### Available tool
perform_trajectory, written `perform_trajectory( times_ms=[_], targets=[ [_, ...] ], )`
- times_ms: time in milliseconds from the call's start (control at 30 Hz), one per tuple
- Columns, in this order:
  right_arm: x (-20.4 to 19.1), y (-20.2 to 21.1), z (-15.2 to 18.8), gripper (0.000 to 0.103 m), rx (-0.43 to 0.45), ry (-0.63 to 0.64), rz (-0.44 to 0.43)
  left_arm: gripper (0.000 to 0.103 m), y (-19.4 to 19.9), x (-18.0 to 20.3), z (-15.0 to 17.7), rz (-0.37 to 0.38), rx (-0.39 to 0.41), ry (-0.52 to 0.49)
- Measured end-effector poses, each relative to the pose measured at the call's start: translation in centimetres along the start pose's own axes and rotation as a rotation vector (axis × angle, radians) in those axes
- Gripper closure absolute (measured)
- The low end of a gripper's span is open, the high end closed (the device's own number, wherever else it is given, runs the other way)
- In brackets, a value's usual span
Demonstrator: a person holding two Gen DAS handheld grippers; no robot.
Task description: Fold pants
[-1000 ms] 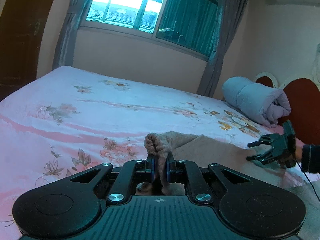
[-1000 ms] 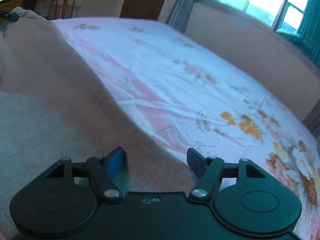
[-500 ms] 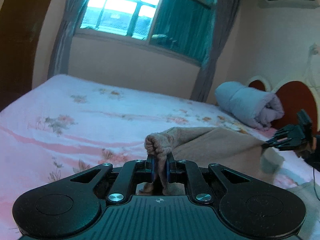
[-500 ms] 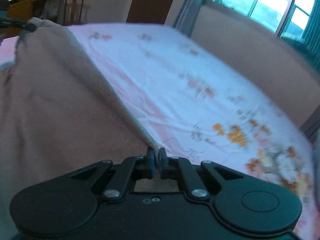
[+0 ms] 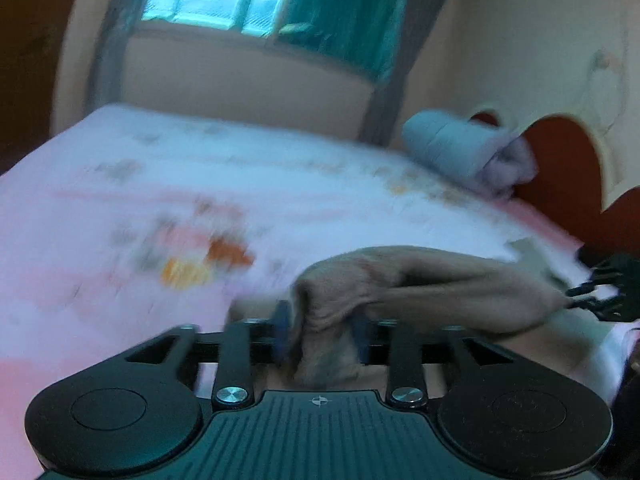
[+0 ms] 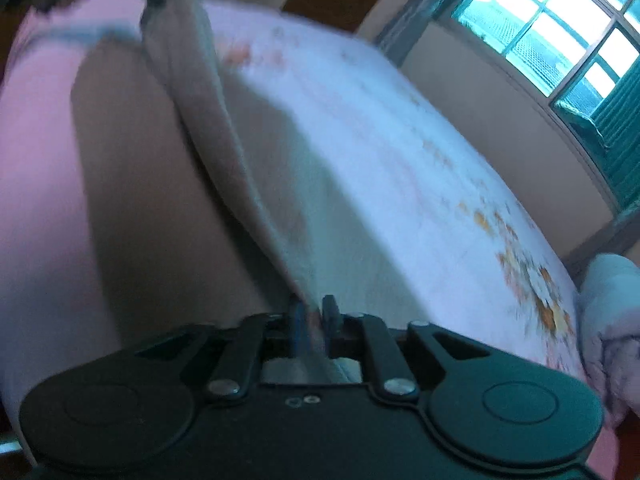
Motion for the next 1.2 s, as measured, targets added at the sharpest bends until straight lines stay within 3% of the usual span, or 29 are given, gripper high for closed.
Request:
perform_trajectory(
  times_ms=[67, 167, 233, 333, 433, 600, 667, 767, 933, 1033, 1067, 1133, 1200],
  targets=[
    [-1.1, -0.6, 1.3, 0.072, -0.033, -0.031, 0.056, 0.012, 1.4, -0.9, 2.2, -0.103, -0.036, 0.057],
    [-0.6, 0.8, 1.5, 0.058, 0.014, -0.158, 0.111, 0.012, 4.3, -1.9, 4.9, -0.211, -0.046, 0.127],
    [0.3, 1.8, 1.4, 0.058, 0.045, -0.251, 0.151, 0.012, 6.4, -2.5, 6.1, -0.255, -0.022, 0.233],
    [1.6, 2.9, 1.7, 0.058, 0.071, -0.41, 0.203, 0.013, 8.7, -1.3, 6.7, -0.257, 0.039, 0.339],
    [3.1, 4.0, 3.1, 0.057, 0.097, -0.687, 0.21, 0.021, 8.9, 0.8, 6.6, -0.205, 0.075, 0.453],
    [3.4, 3.9, 5.8, 0.057, 0.145, -1.153, 0.095, 0.038, 5.3, 3.0, 6.0, -0.128, 0.065, 0.59],
    [3.4, 3.5, 6.7, 0.057, 0.148, -1.252, 0.071, 0.04, 3.6, 3.2, 5.8, -0.106, 0.053, 0.645],
    [3.8, 2.2, 8.2, 0.057, 0.154, -1.375, 0.036, 0.043, 1.8, 3.0, 6.2, -0.147, -0.001, 0.655],
    [2.8, 0.8, 9.7, 0.057, 0.158, -1.548, -0.001, 0.048, 1.4, 2.9, 6.0, -0.15, 0.007, 0.672],
    [3.1, -0.3, 11.2, 0.062, 0.194, -1.706, -0.039, 0.059, 1.1, 2.6, 6.4, -0.156, 0.017, 0.716],
    [3.2, -0.7, 11.6, 0.068, 0.219, -1.76, -0.06, 0.068, 1.0, 2.4, 6.4, -0.155, 0.023, 0.724],
    [3.5, -1.4, 12.4, 0.098, 0.25, -1.845, -0.096, 0.077, 0.5, 2.2, 6.3, -0.143, 0.035, 0.745],
    [3.8, -2.2, 13.2, 0.103, 0.256, -1.922, -0.122, 0.08, 0.0, 2.1, 5.7, -0.117, 0.052, 0.76]
  ],
)
Point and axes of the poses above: each gripper's, at about its wrist camera, not at the fingertips, and y roughly against the way its jaws point, x to its right, z to its underside, the point moved 7 cm from there along -y, roughly the way its jaws point, and after that the axes turned 4 degrees about x, right-handed, at the moved point
